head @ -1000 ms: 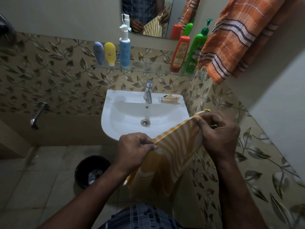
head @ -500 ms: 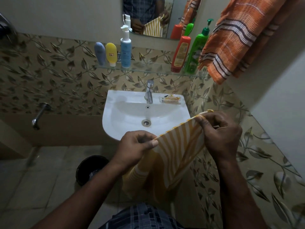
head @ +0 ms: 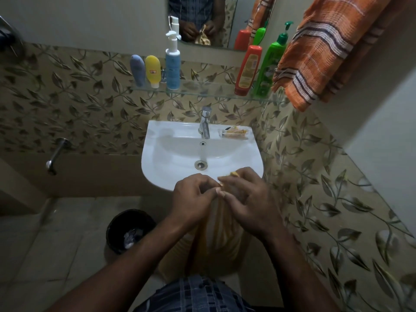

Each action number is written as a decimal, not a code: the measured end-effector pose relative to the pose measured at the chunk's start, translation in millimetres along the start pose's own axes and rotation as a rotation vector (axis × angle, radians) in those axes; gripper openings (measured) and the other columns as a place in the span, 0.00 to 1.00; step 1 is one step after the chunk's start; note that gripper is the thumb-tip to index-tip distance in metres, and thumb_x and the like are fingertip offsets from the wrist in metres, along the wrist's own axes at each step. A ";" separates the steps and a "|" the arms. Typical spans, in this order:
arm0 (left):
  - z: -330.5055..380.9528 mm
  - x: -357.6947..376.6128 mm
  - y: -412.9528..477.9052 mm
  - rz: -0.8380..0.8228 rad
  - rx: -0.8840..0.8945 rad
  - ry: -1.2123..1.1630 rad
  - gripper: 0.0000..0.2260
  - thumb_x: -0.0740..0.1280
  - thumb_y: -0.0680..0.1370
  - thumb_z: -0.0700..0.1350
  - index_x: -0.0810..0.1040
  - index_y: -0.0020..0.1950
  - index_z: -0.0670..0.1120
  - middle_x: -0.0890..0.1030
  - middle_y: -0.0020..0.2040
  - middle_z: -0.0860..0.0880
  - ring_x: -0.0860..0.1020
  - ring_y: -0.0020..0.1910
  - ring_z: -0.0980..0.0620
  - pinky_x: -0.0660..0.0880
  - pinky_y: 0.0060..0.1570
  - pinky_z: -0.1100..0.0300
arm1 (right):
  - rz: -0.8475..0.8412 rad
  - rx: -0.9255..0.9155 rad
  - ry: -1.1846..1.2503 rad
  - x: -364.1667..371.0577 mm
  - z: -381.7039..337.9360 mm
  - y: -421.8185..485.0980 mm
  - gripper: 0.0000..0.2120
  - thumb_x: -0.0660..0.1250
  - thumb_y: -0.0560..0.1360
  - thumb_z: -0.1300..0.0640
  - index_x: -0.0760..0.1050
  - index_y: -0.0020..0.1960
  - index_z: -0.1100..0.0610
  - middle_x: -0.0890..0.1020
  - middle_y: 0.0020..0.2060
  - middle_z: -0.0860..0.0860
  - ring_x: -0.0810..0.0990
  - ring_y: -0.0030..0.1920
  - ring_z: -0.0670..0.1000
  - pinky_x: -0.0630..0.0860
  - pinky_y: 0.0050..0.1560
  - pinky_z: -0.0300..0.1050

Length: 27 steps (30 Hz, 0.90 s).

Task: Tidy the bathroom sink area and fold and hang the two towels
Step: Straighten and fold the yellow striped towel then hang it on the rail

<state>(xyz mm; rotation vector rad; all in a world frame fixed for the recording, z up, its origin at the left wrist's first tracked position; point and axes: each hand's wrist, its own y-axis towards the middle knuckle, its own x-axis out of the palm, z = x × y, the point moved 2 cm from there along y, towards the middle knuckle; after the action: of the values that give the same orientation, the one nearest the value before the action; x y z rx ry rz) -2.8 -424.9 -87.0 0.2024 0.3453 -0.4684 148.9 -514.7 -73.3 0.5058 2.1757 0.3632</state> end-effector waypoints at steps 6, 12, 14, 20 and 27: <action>-3.3 -6.2 -7.6 -0.188 0.186 0.043 0.07 0.72 0.79 0.46 0.89 0.50 0.45 0.83 0.42 0.48 0.82 0.45 0.50 0.78 0.46 0.50 | -0.286 0.180 0.096 -8.8 7.2 8.0 0.06 0.80 0.74 0.48 0.88 0.47 0.48 0.80 0.40 0.46 0.80 0.44 0.42 0.75 0.44 0.42; -11.5 -7.0 -10.0 -0.234 0.168 -0.138 0.07 0.70 0.80 0.49 0.85 0.56 0.51 0.86 0.48 0.55 0.84 0.50 0.54 0.82 0.52 0.47 | -0.210 0.164 0.020 -19.3 7.9 12.2 0.07 0.81 0.72 0.51 0.86 0.41 0.52 0.82 0.38 0.47 0.80 0.40 0.44 0.75 0.41 0.44; -15.4 -7.8 -9.8 -0.281 0.117 -0.208 0.08 0.72 0.78 0.53 0.81 0.56 0.53 0.83 0.46 0.55 0.82 0.47 0.54 0.81 0.50 0.44 | -0.094 0.132 0.016 -26.4 7.1 13.6 0.06 0.81 0.73 0.54 0.86 0.41 0.55 0.81 0.39 0.47 0.80 0.42 0.42 0.72 0.42 0.36; -16.0 -5.7 -12.7 -0.302 0.149 -0.222 0.08 0.72 0.79 0.53 0.80 0.55 0.52 0.83 0.43 0.57 0.81 0.42 0.55 0.80 0.43 0.47 | 0.161 0.145 -0.029 -46.9 9.1 18.4 0.05 0.79 0.75 0.57 0.86 0.43 0.57 0.81 0.42 0.48 0.80 0.45 0.43 0.75 0.45 0.38; -8.8 -8.2 -11.8 -0.143 0.272 -0.104 0.06 0.75 0.78 0.50 0.80 0.52 0.53 0.84 0.41 0.55 0.82 0.40 0.48 0.80 0.40 0.48 | 0.262 0.165 -0.080 -58.9 16.1 16.7 0.06 0.80 0.74 0.54 0.86 0.44 0.55 0.82 0.42 0.48 0.81 0.44 0.48 0.77 0.46 0.44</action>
<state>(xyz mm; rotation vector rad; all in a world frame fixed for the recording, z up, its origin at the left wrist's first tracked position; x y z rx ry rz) -17.7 -429.5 -93.3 0.4182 0.1939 -0.6654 198.3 -526.8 -35.7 0.8874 2.0756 0.2999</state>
